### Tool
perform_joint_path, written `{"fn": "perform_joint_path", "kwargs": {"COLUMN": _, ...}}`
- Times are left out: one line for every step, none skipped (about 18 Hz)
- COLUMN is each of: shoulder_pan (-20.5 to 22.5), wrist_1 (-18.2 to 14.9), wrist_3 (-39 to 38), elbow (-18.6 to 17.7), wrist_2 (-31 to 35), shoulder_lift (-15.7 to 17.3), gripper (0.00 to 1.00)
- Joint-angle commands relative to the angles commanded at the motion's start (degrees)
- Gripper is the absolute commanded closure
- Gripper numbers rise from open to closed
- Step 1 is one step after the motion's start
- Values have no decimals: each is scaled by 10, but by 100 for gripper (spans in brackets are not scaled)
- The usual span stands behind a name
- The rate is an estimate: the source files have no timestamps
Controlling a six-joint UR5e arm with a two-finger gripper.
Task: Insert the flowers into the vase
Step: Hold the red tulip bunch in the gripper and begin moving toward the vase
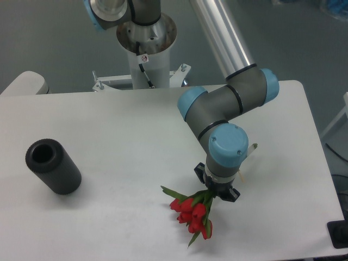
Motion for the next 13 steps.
{"fn": "perform_joint_path", "kwargs": {"shoulder_pan": -1, "wrist_1": -1, "wrist_3": 0, "elbow": 0, "wrist_2": 0, "shoulder_lift": 0, "gripper": 93}}
{"fn": "perform_joint_path", "kwargs": {"shoulder_pan": -2, "wrist_1": -1, "wrist_3": 0, "elbow": 0, "wrist_2": 0, "shoulder_lift": 0, "gripper": 93}}
{"fn": "perform_joint_path", "kwargs": {"shoulder_pan": -3, "wrist_1": -2, "wrist_3": 0, "elbow": 0, "wrist_2": 0, "shoulder_lift": 1, "gripper": 93}}
{"fn": "perform_joint_path", "kwargs": {"shoulder_pan": -3, "wrist_1": -2, "wrist_3": 0, "elbow": 0, "wrist_2": 0, "shoulder_lift": 1, "gripper": 93}}
{"fn": "perform_joint_path", "kwargs": {"shoulder_pan": -3, "wrist_1": -3, "wrist_3": 0, "elbow": -1, "wrist_2": -1, "shoulder_lift": 2, "gripper": 93}}
{"fn": "perform_joint_path", "kwargs": {"shoulder_pan": -4, "wrist_1": -3, "wrist_3": -1, "elbow": -3, "wrist_2": 0, "shoulder_lift": 3, "gripper": 93}}
{"fn": "perform_joint_path", "kwargs": {"shoulder_pan": -6, "wrist_1": -3, "wrist_3": -2, "elbow": -4, "wrist_2": 1, "shoulder_lift": 3, "gripper": 93}}
{"fn": "perform_joint_path", "kwargs": {"shoulder_pan": -11, "wrist_1": -3, "wrist_3": -3, "elbow": -4, "wrist_2": 1, "shoulder_lift": 4, "gripper": 93}}
{"fn": "perform_joint_path", "kwargs": {"shoulder_pan": -14, "wrist_1": -2, "wrist_3": -7, "elbow": -4, "wrist_2": 0, "shoulder_lift": 4, "gripper": 93}}
{"fn": "perform_joint_path", "kwargs": {"shoulder_pan": -16, "wrist_1": -3, "wrist_3": -11, "elbow": -5, "wrist_2": 0, "shoulder_lift": 5, "gripper": 93}}
{"fn": "perform_joint_path", "kwargs": {"shoulder_pan": -18, "wrist_1": -3, "wrist_3": -12, "elbow": -8, "wrist_2": -3, "shoulder_lift": 6, "gripper": 93}}
{"fn": "perform_joint_path", "kwargs": {"shoulder_pan": -23, "wrist_1": -3, "wrist_3": -13, "elbow": -9, "wrist_2": -4, "shoulder_lift": 7, "gripper": 92}}
{"fn": "perform_joint_path", "kwargs": {"shoulder_pan": -24, "wrist_1": -4, "wrist_3": -19, "elbow": -11, "wrist_2": -7, "shoulder_lift": 8, "gripper": 91}}
